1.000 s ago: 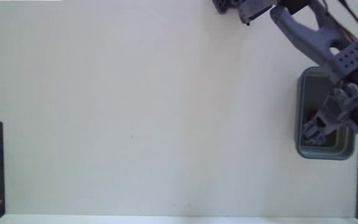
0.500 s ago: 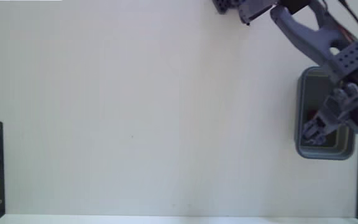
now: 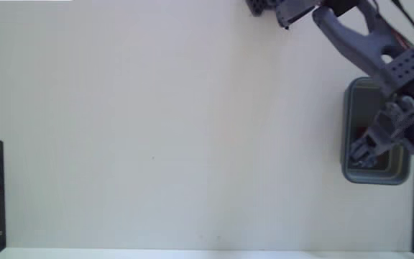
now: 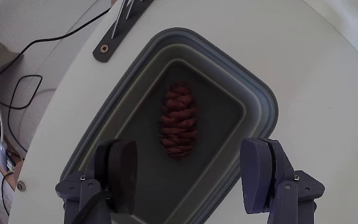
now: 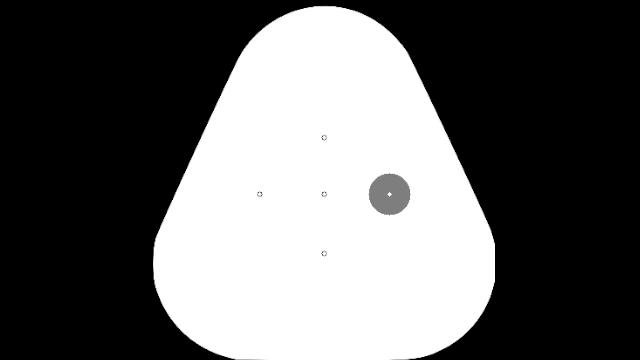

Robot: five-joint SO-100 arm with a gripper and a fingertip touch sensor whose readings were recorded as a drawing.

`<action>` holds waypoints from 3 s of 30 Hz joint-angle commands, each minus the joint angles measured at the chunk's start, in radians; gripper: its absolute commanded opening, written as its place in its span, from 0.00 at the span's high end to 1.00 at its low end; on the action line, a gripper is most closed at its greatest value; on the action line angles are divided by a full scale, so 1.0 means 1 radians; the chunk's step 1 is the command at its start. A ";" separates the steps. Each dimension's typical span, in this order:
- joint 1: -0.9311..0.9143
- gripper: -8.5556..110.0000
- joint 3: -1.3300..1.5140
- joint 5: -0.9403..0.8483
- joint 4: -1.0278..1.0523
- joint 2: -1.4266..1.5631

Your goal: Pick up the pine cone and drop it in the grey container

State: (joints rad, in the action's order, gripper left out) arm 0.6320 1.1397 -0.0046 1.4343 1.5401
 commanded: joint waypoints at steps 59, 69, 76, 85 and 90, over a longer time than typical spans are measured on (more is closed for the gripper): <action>-0.461 0.00 0.637 0.005 -0.005 0.716; -0.550 0.00 0.753 0.005 -0.004 0.833; -0.597 0.00 0.814 0.005 -0.004 0.894; -0.629 0.00 0.855 0.005 -0.004 0.936; -0.632 0.00 0.860 0.005 -0.004 0.940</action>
State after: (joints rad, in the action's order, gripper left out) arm 0.0107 1.9942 -0.0031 1.4343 2.4390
